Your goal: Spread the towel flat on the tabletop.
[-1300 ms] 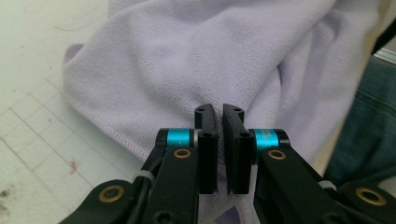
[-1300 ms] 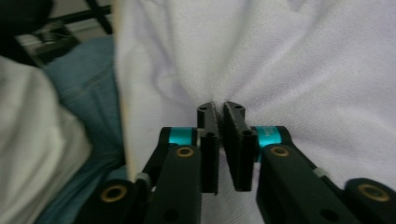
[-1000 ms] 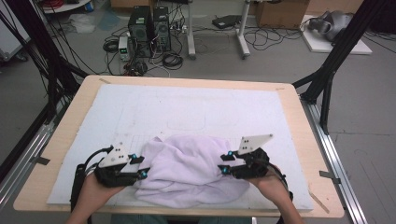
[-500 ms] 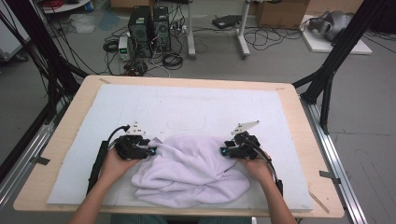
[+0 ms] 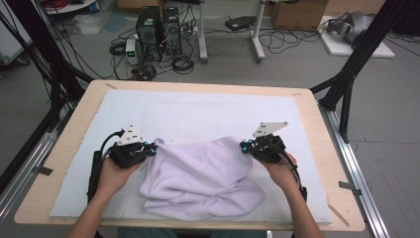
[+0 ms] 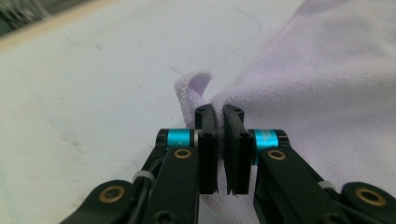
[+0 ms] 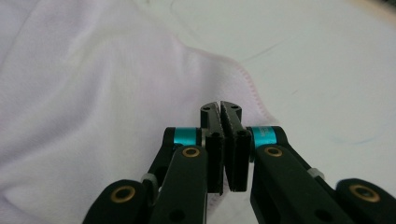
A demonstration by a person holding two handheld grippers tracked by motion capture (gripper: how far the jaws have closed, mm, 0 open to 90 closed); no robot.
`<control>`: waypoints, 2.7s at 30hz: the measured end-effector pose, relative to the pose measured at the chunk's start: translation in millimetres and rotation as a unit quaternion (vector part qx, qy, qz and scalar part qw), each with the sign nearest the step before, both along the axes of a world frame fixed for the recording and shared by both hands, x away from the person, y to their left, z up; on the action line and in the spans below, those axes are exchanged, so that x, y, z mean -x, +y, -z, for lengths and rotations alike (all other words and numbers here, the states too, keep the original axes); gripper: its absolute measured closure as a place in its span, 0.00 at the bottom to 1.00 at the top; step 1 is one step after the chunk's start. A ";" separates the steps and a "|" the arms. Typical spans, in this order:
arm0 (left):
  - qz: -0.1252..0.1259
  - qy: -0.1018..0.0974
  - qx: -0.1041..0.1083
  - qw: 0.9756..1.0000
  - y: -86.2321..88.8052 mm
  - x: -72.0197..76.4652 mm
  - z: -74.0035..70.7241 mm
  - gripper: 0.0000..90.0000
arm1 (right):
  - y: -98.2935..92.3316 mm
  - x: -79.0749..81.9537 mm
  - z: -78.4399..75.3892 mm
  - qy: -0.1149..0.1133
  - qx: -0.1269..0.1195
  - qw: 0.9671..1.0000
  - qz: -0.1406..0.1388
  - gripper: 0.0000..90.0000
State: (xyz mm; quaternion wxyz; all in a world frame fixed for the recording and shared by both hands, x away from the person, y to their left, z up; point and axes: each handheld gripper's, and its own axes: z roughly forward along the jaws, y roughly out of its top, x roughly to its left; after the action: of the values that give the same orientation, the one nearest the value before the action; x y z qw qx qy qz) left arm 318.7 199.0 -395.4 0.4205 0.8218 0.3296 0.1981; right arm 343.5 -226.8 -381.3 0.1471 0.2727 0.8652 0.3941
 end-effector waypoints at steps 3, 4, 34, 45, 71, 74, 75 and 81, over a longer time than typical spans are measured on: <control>-0.021 -0.033 0.017 0.999 6.8 5.4 -15.8 0.94 | -7.9 3.5 -23.3 -0.023 -0.007 1.000 0.008 0.98; -0.026 -0.044 0.018 0.999 8.5 6.8 -19.8 0.94 | -7.9 3.5 -23.3 -0.023 -0.007 1.000 0.008 0.98; 0.008 -0.006 0.012 1.000 9.1 -2.9 -20.9 0.94 | -25.2 13.1 -1.8 0.031 -0.045 0.998 -0.022 0.98; -0.080 -0.052 0.043 0.994 -8.9 -135.7 -131.1 0.66 | -40.3 -106.1 -123.6 -0.052 -0.065 0.983 0.165 0.65; 0.022 0.003 0.044 0.999 9.3 13.4 -3.1 0.45 | -11.3 25.4 3.3 0.020 -0.067 0.997 -0.018 0.55; 0.032 0.005 0.040 0.999 13.4 31.3 6.0 0.45 | -15.3 48.0 14.7 0.022 -0.075 0.997 -0.021 0.55; 0.039 0.010 0.040 0.998 14.9 36.2 9.4 0.48 | -15.4 52.6 18.8 0.026 -0.077 0.996 -0.024 0.55; 0.052 0.017 0.038 0.998 17.0 58.9 27.6 0.57 | -9.6 70.7 39.4 0.047 -0.068 0.996 -0.040 0.54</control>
State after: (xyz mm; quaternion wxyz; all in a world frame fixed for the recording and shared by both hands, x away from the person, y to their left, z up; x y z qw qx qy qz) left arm 259.8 216.0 -423.0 0.4557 0.8244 0.3006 0.1497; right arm 272.9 -236.4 -420.8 0.0714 0.2660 0.8527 0.4439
